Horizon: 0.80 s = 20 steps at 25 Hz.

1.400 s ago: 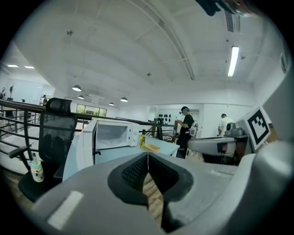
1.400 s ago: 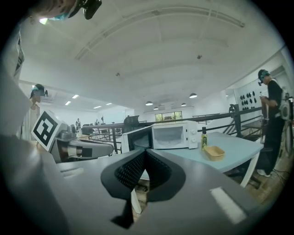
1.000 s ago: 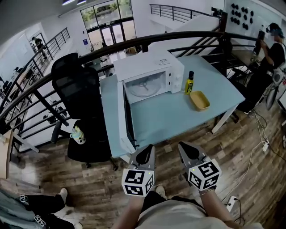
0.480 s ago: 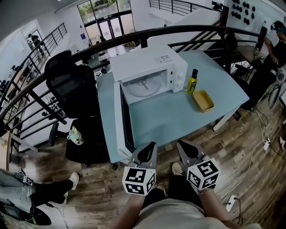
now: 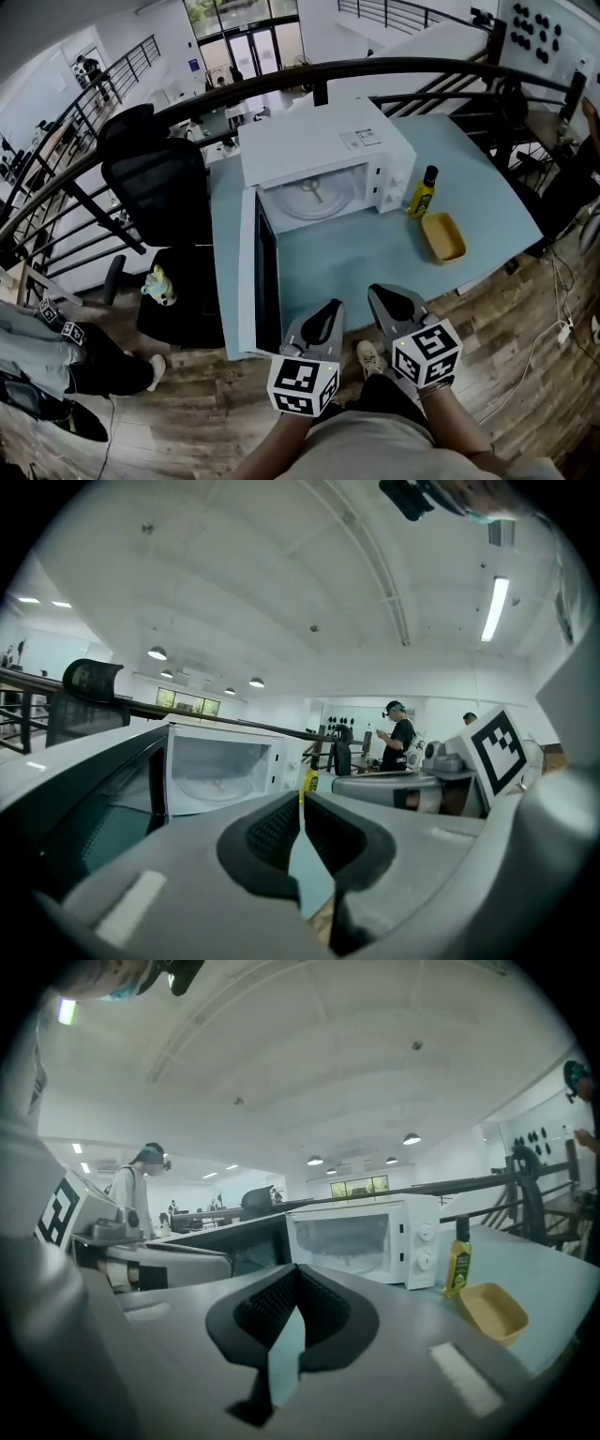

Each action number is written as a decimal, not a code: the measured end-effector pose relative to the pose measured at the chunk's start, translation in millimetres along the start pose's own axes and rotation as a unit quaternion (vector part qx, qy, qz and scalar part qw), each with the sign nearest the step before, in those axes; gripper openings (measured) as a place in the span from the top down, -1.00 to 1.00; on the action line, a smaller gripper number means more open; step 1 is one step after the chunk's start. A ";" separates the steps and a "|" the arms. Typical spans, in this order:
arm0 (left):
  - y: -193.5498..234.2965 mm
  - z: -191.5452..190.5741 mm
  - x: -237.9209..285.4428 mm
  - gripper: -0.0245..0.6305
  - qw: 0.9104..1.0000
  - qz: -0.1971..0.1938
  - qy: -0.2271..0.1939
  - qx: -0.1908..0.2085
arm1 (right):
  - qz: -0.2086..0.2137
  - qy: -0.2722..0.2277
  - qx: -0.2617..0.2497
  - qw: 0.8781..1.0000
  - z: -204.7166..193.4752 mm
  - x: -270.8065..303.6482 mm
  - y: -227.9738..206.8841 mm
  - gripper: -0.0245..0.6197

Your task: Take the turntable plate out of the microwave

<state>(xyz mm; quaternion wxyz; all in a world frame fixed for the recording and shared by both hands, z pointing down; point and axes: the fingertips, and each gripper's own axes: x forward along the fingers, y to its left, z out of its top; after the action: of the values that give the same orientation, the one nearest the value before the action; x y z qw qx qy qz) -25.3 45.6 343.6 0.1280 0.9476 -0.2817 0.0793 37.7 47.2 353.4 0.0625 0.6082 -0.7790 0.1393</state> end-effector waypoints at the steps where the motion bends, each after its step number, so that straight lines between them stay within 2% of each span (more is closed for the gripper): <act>1: 2.8 1.9 7.1 0.89 1.000 0.004 0.000 -0.001 | 0.006 0.001 -0.005 1.000 4.3 7.7 -5.4 0.89; 5: 18.3 9.2 35.3 0.89 1.000 0.025 -0.002 -0.011 | 0.031 0.011 -0.018 0.999 14.7 39.6 -28.3 0.89; 11: 48.2 16.8 67.3 0.89 0.996 0.080 0.000 -0.027 | 0.081 0.027 -0.029 0.996 25.1 76.7 -49.2 0.89; 20: 93.8 21.2 104.2 0.89 0.983 0.173 -0.012 -0.058 | 0.135 0.029 -0.048 0.989 43.2 110.0 -87.1 0.89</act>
<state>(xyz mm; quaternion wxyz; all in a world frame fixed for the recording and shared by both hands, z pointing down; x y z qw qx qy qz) 10.7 -89.9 365.0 0.1635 0.8763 -0.4473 0.0727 97.1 -87.0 353.9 0.0947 0.4899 -0.8573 0.1266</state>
